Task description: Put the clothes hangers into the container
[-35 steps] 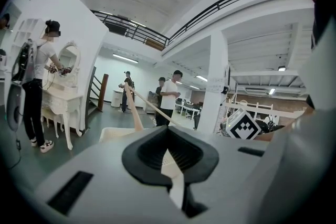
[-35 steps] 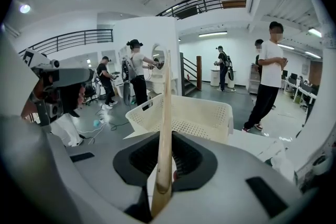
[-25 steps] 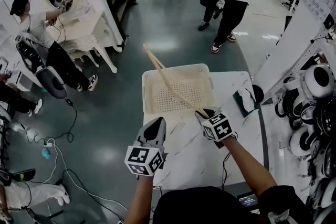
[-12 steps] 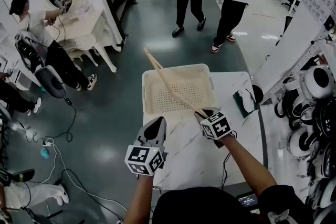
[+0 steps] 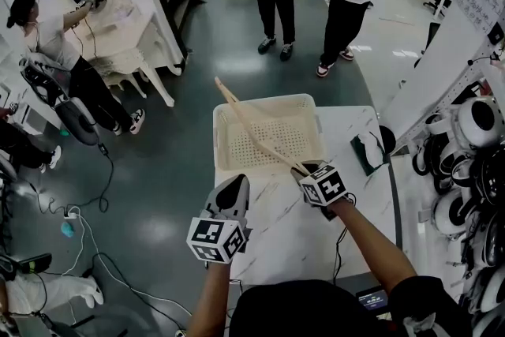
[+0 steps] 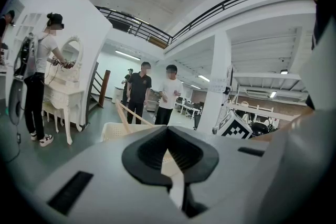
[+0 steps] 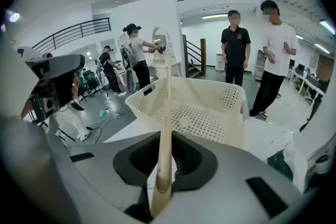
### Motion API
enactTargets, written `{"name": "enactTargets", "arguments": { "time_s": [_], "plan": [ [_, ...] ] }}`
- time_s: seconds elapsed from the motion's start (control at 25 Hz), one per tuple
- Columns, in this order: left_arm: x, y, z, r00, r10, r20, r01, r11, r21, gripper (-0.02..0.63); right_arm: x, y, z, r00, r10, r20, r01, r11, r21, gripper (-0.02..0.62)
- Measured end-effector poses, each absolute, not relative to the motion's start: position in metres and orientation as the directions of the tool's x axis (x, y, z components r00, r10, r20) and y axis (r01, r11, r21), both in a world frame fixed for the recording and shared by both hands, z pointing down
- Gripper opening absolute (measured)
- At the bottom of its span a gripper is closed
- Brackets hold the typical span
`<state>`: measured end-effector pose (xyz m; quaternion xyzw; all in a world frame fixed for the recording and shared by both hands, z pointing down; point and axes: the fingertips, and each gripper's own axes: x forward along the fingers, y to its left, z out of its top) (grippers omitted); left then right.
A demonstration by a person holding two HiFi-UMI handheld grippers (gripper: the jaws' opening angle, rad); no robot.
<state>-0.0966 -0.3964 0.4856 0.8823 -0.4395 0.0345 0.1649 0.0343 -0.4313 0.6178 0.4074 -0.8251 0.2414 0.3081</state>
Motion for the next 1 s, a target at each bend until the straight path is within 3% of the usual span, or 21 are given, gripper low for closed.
{"name": "enactTargets", "arguments": {
  "time_s": [0.48, 1.0],
  "plan": [
    [-0.095, -0.395, 0.488, 0.611, -0.763, 0.213, -0.787, -0.554, 0.271, 0.005, 0.033, -0.441, 0.611, -0.518, -0.491, 0.700, -0.811, 0.543, -0.219, 0.075],
    [-0.093, -0.394, 0.493, 0.615, -0.758, 0.217, -0.783, -0.556, 0.277, 0.005, 0.053, -0.448, 0.611, -0.471, -0.543, 0.695, -0.852, 0.483, -0.201, 0.112]
  ]
}}
